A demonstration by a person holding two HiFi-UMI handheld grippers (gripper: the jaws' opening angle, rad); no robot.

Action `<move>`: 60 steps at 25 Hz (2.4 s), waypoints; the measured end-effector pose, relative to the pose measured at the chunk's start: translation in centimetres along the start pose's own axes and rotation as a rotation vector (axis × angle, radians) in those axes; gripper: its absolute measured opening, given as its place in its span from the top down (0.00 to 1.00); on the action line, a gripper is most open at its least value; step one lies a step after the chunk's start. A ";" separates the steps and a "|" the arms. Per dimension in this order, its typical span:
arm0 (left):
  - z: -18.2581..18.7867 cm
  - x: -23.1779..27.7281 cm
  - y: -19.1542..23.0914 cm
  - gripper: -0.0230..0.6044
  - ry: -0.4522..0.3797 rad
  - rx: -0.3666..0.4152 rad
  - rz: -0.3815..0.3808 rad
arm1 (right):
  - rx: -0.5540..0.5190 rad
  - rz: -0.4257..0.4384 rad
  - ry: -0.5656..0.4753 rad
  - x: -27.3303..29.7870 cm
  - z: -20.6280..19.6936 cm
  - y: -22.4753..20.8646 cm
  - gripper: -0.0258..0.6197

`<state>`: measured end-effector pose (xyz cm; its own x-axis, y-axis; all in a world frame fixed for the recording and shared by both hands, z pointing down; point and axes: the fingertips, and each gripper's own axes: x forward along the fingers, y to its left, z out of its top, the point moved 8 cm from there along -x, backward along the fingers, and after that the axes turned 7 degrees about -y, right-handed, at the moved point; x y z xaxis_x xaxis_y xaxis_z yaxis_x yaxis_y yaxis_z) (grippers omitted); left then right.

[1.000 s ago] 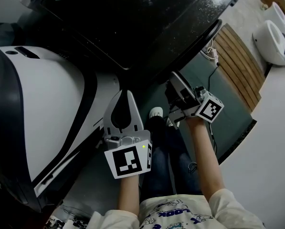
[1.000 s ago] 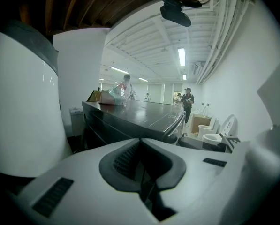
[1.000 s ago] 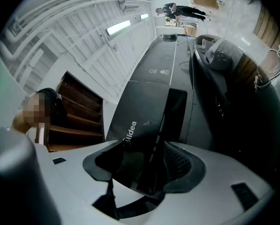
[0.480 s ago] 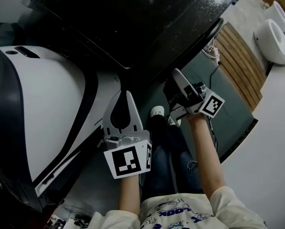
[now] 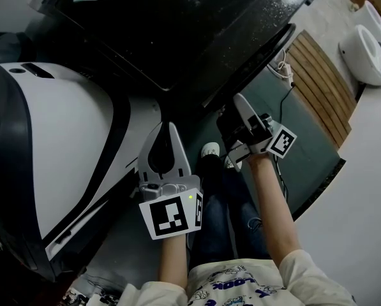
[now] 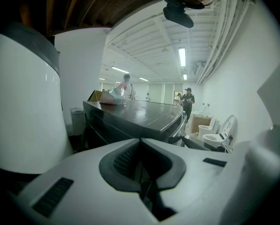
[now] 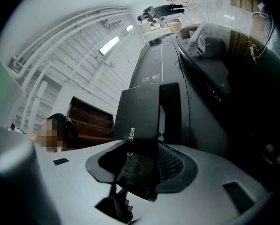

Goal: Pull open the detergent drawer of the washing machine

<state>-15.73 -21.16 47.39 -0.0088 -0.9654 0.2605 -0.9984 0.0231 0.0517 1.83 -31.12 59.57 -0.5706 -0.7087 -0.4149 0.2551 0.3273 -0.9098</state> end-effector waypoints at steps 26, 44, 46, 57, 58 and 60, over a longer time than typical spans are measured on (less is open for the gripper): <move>0.3 -2.9 -6.2 0.94 -0.023 0.020 -0.079 | 0.000 0.002 -0.040 -8.3 1.9 3.8 0.65; -0.1 -4.4 -9.1 0.94 -0.025 0.027 -0.102 | -0.003 0.006 -0.051 -11.8 2.7 5.4 0.65; -0.2 -4.6 -9.2 0.94 -0.024 0.028 -0.103 | -0.005 0.003 -0.054 -12.1 2.7 5.5 0.65; -0.1 -5.5 -10.1 0.94 -0.027 0.027 -0.102 | -0.122 -0.061 -0.027 -12.7 2.8 6.1 0.66; 0.0 -5.5 -10.1 0.94 -0.028 0.026 -0.098 | -0.156 -0.083 -0.018 -12.9 2.9 6.3 0.66; 0.3 -5.6 -10.0 0.94 -0.031 0.021 -0.091 | -0.231 -0.136 0.008 -13.3 3.1 6.8 0.66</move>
<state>-5.70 -16.02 45.17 0.0801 -0.9710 0.2254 -0.9961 -0.0697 0.0538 13.59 -21.43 58.92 -0.5937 -0.7514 -0.2879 -0.0090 0.3640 -0.9314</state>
